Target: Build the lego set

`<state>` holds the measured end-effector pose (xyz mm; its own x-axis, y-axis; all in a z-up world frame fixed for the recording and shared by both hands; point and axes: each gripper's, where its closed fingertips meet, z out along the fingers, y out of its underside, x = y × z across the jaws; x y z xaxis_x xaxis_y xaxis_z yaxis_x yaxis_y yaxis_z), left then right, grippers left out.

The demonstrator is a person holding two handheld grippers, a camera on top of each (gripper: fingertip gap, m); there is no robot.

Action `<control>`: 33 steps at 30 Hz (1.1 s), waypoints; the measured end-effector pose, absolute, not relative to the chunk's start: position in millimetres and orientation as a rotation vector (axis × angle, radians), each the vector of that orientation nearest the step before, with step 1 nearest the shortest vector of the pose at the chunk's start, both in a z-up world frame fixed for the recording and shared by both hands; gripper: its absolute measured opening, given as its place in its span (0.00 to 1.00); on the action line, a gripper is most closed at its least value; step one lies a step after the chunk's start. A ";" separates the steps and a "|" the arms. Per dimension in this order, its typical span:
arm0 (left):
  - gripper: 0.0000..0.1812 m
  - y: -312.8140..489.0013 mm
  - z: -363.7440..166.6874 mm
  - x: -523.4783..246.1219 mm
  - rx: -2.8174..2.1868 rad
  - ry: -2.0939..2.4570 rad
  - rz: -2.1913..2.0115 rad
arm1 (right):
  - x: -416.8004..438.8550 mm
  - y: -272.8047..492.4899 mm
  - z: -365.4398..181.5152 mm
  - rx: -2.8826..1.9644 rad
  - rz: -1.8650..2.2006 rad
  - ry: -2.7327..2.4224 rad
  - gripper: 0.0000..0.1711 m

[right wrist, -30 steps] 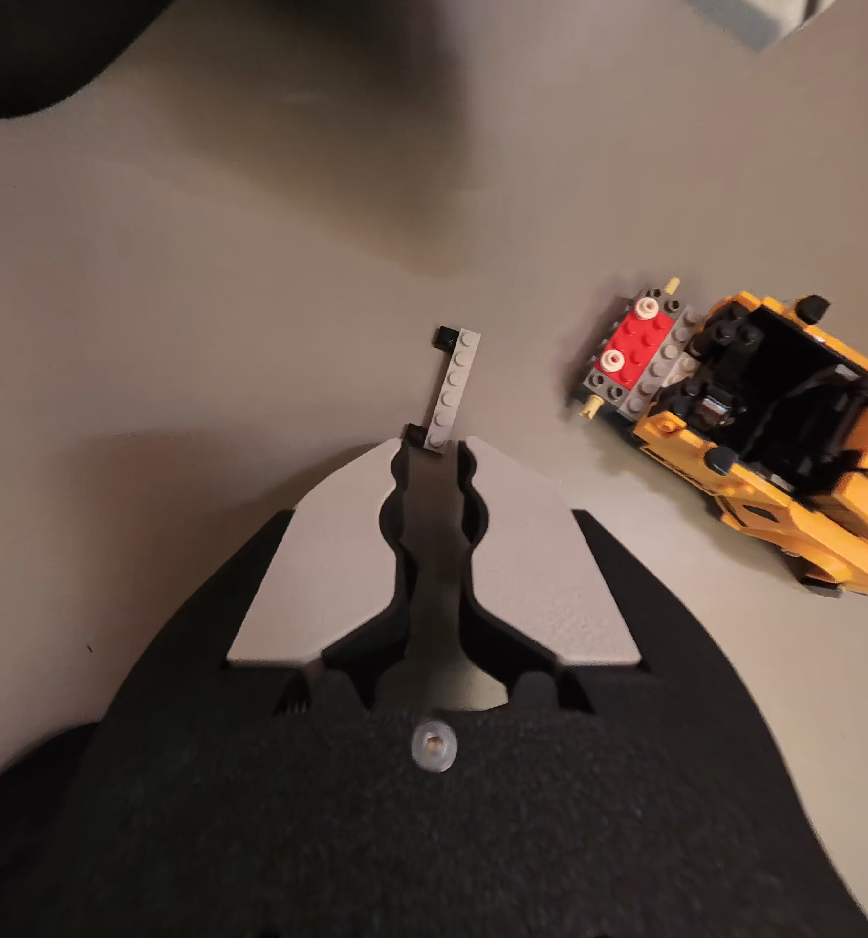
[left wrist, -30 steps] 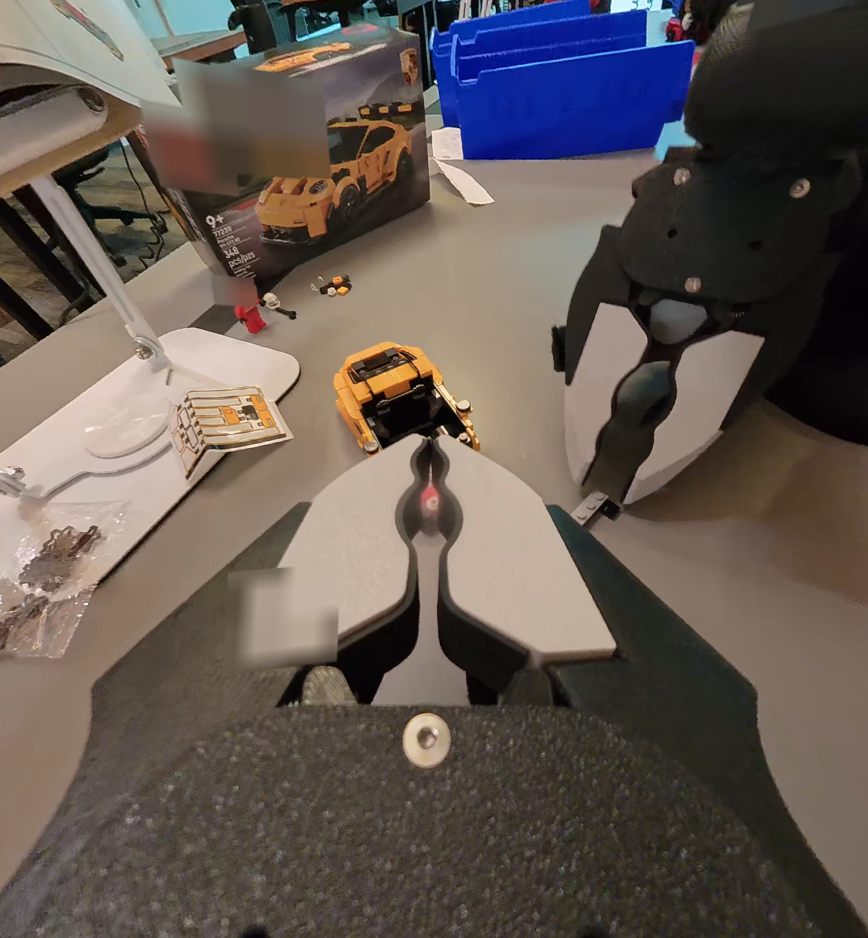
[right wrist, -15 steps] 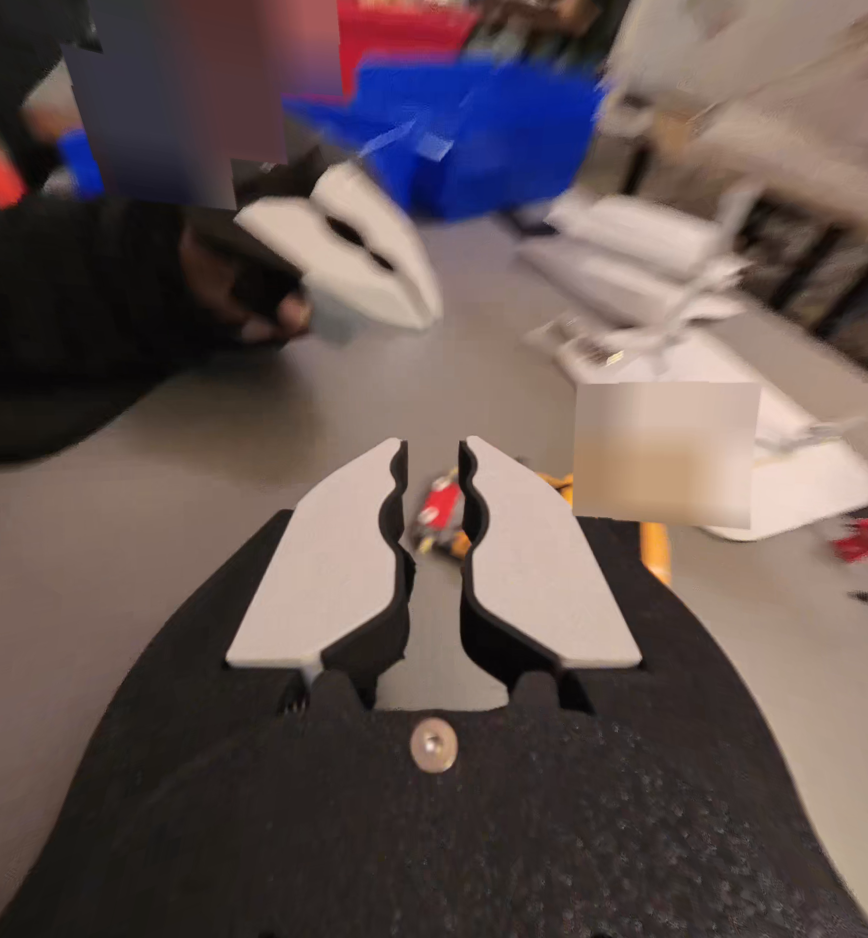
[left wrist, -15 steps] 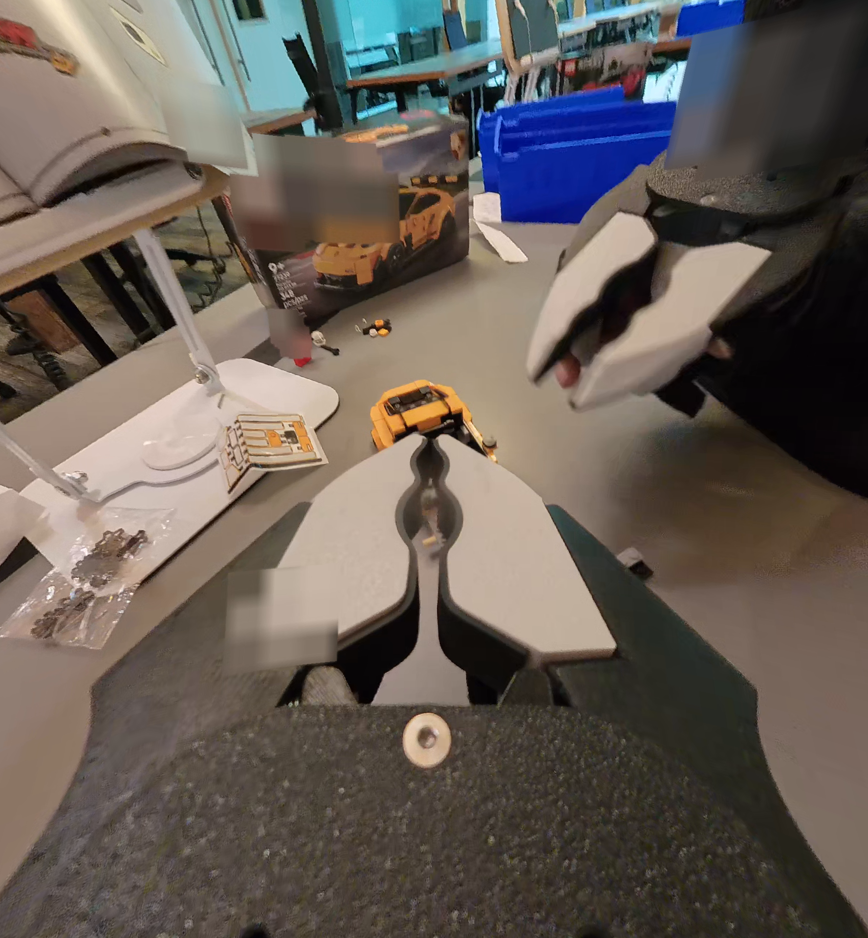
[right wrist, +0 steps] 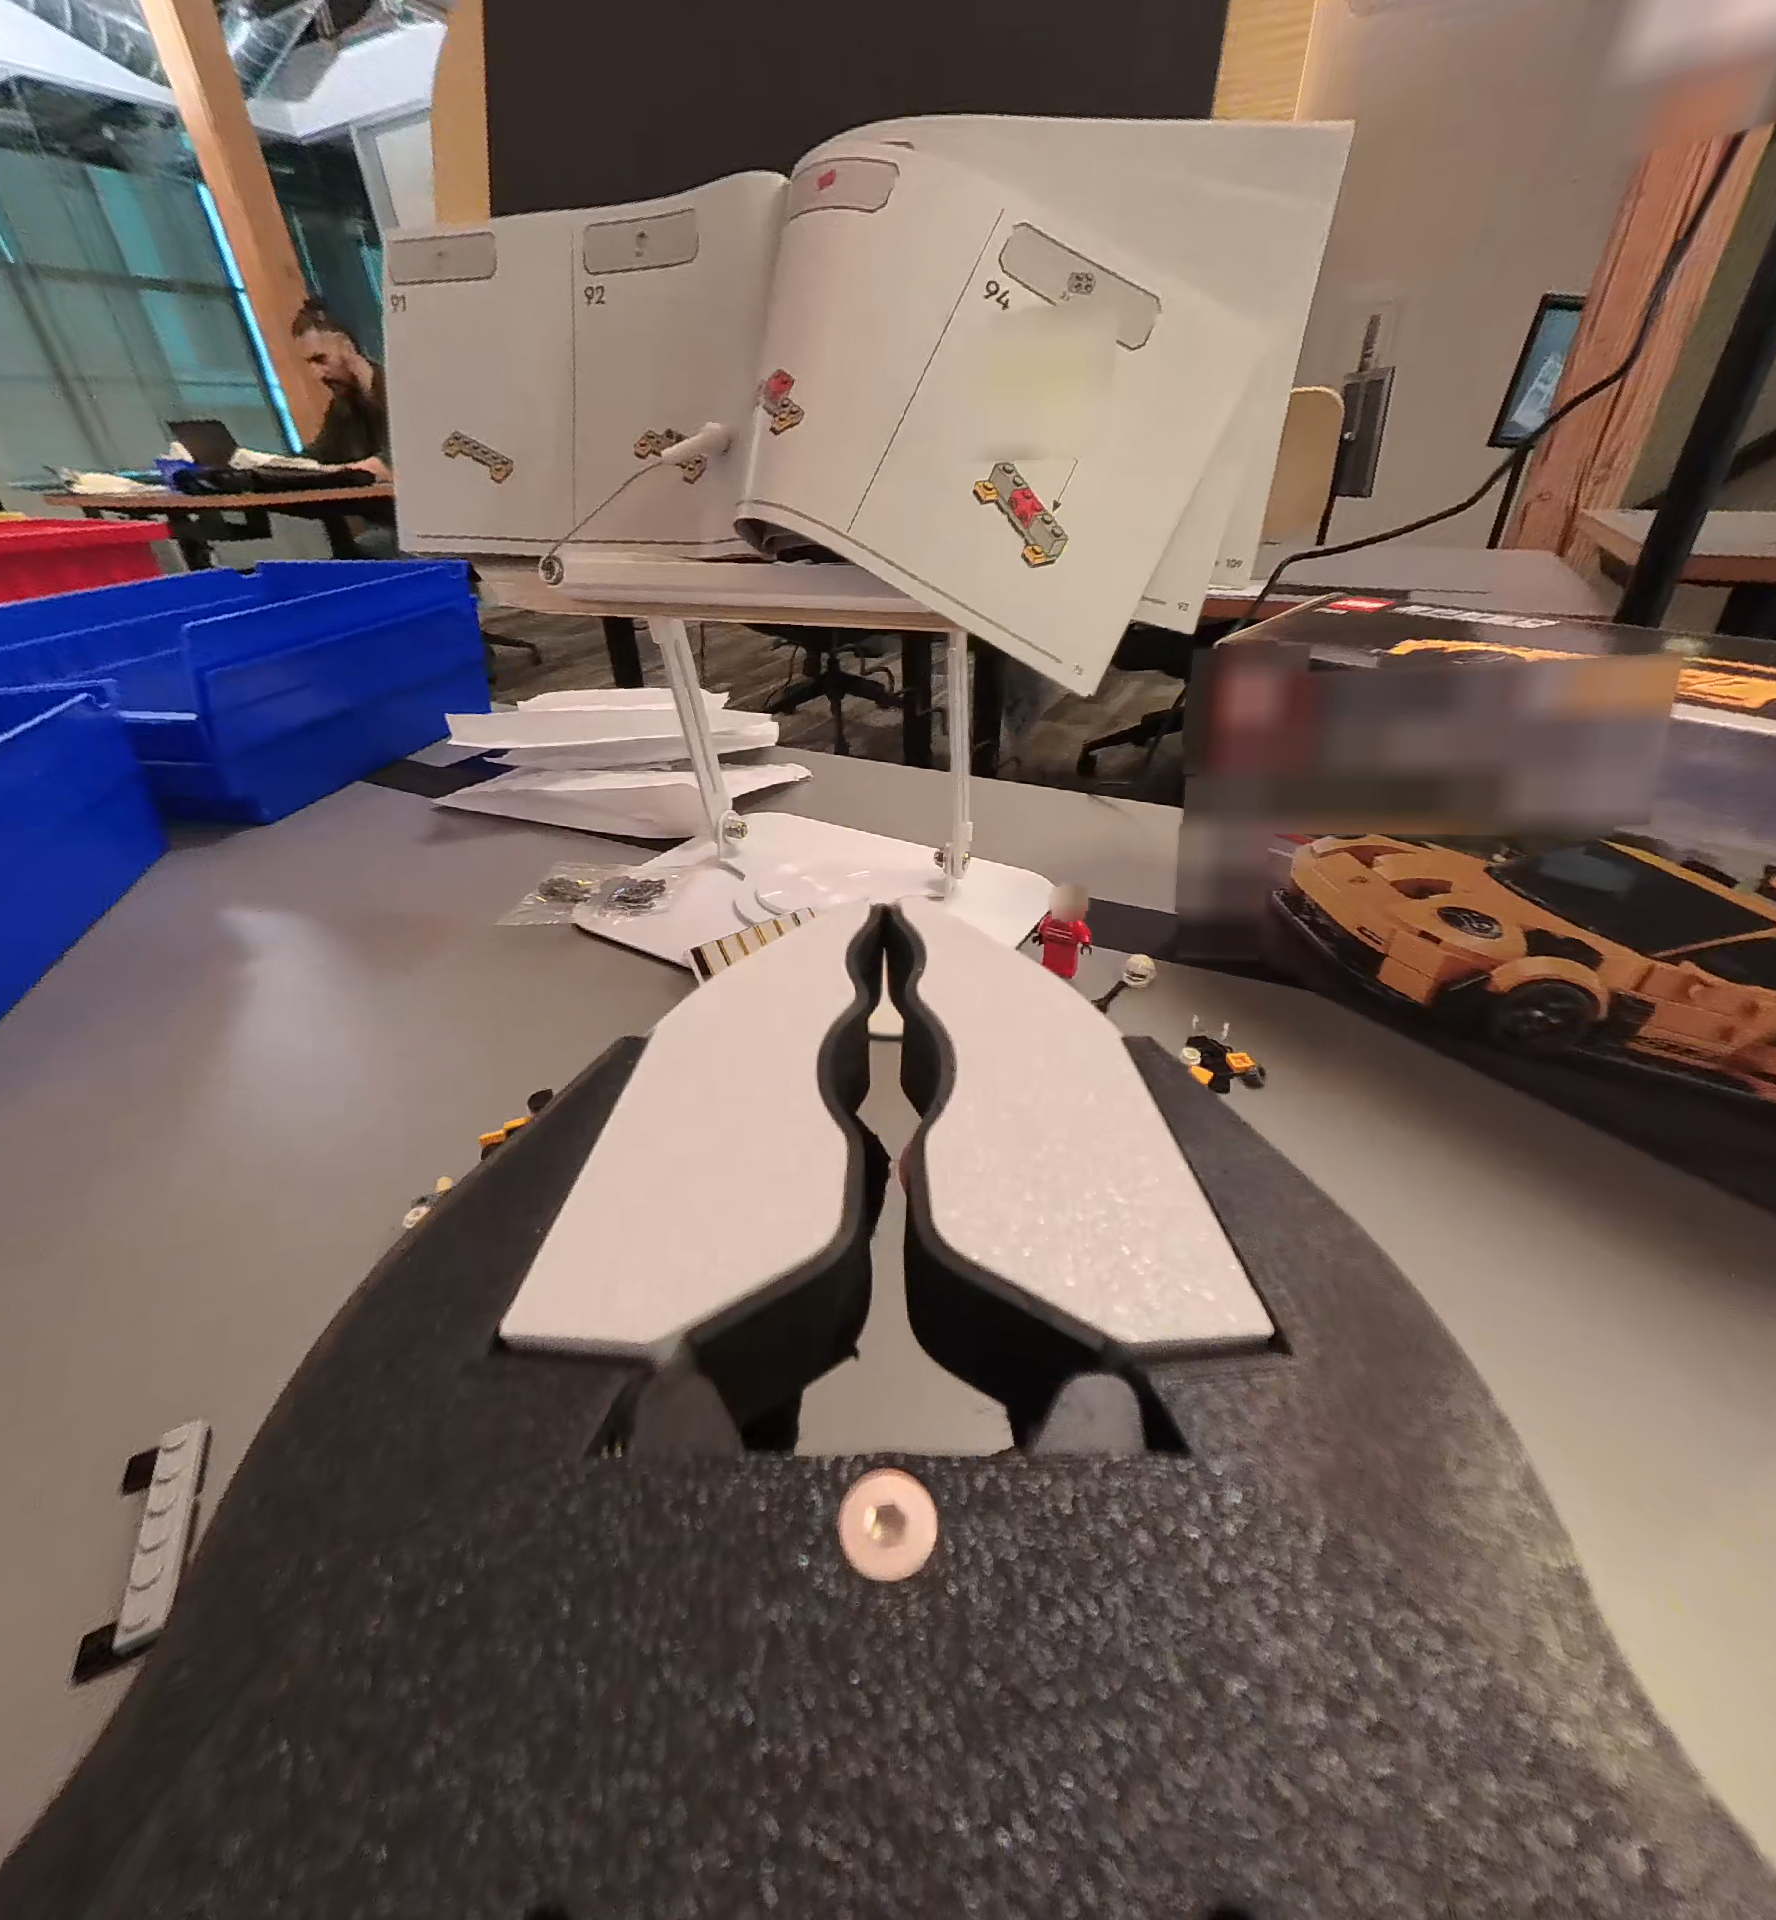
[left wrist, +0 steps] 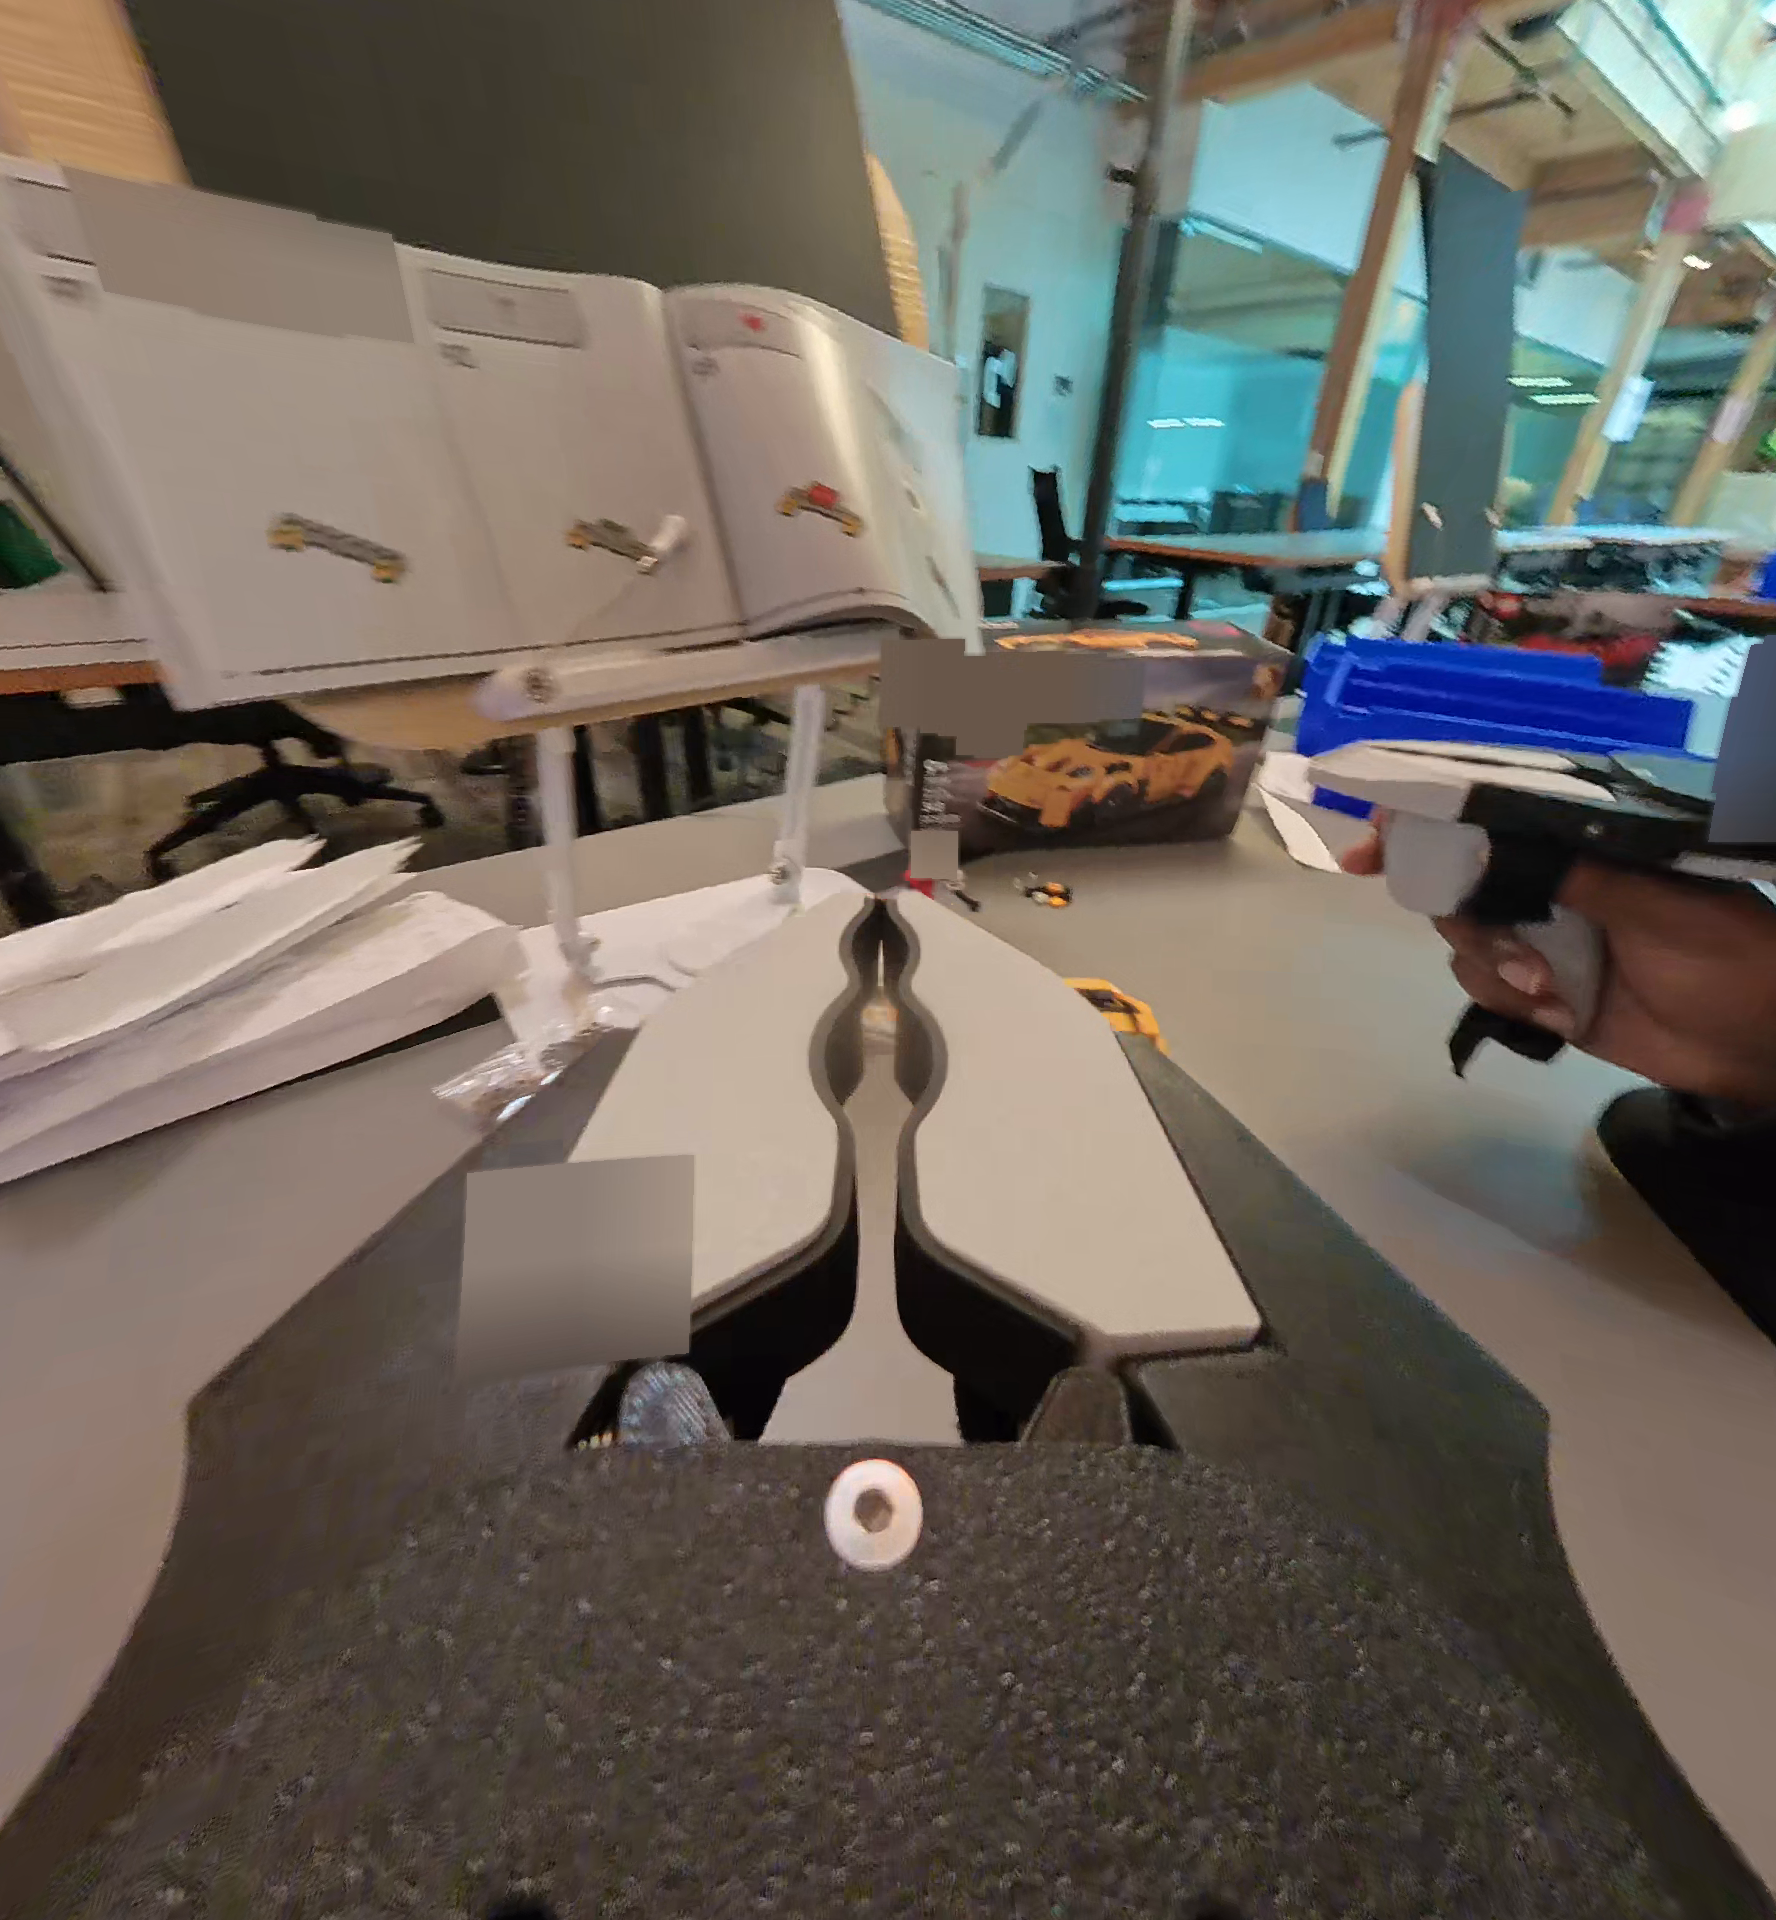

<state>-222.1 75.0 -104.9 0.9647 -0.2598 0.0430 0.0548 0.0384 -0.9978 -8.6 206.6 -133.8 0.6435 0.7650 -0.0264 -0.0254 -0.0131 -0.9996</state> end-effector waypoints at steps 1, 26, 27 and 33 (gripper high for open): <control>0.00 73.5 -104.0 -229.1 -1.505 0.129 -0.215 | -8.8 206.6 -134.0 -1.458 0.684 -0.656 0.00; 0.03 -66.5 -132.4 -439.4 -2.455 0.227 0.213 | -12.7 205.1 -139.0 -1.425 0.593 -0.721 0.02; 0.04 -77.3 -146.9 -442.4 -2.556 0.271 0.162 | -13.5 205.4 -141.3 -1.430 0.590 -0.728 0.02; 0.05 -114.7 -209.6 -445.4 -2.931 0.608 0.043 | -14.0 209.9 -152.3 -1.474 0.584 -0.735 0.01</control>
<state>-445.4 -114.7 -209.6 0.9176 -0.3933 -0.0580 -0.3975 -0.9071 -0.1384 -14.0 209.9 -152.3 0.6605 0.7462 0.0826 0.0882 0.0322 -0.9956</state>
